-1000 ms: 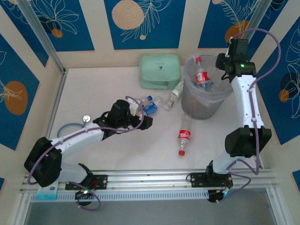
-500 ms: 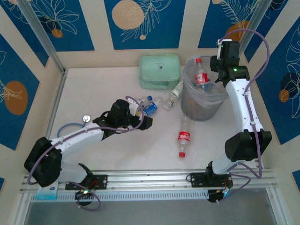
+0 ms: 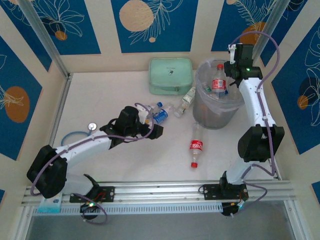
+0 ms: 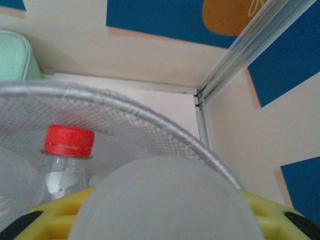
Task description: Put the plastic bottles in the bin
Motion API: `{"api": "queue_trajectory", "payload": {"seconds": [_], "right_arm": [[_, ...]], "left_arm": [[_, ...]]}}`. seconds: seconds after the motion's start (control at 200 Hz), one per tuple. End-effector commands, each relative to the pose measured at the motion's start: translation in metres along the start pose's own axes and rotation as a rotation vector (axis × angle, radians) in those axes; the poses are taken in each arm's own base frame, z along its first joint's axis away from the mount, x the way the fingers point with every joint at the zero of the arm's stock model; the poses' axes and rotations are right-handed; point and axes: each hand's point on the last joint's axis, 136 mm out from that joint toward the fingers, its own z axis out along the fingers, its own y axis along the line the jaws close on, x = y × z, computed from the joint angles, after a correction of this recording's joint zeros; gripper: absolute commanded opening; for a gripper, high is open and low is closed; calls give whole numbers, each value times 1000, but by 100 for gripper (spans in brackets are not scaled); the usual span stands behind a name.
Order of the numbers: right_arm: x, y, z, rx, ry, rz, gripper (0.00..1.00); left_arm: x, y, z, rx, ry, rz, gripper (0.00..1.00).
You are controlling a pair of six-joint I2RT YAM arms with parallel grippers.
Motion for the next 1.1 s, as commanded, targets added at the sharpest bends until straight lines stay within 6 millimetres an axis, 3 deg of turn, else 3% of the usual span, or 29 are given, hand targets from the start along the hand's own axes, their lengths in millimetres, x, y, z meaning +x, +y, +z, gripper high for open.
{"api": "queue_trajectory", "payload": {"seconds": [0.0,0.21,0.385,0.495,0.58,0.75,0.876,0.961,1.096], "right_arm": [[110,44,32,-176,398,-13,0],[145,61,54,-210,507,42,0],[151,66,55,-217,531,110,12],[133,59,41,-214,485,139,28],[111,52,24,-209,439,155,45],[70,40,-13,-214,342,189,69],[56,27,-31,-177,315,210,94],[47,20,-39,-159,291,229,100],[42,18,-37,-164,281,247,96]], "left_arm": [[-8,-1,-2,17,-15,0,100],[-8,0,-3,15,-21,-2,100],[-5,1,-3,11,-15,-5,100],[-6,2,-4,10,-18,-4,100],[-7,2,-4,11,-20,-4,100],[-7,0,-2,23,-23,-9,100],[-8,0,-3,22,-22,-7,100],[-9,0,-5,19,-26,-5,100],[-9,0,-5,19,-24,-5,100]]}}
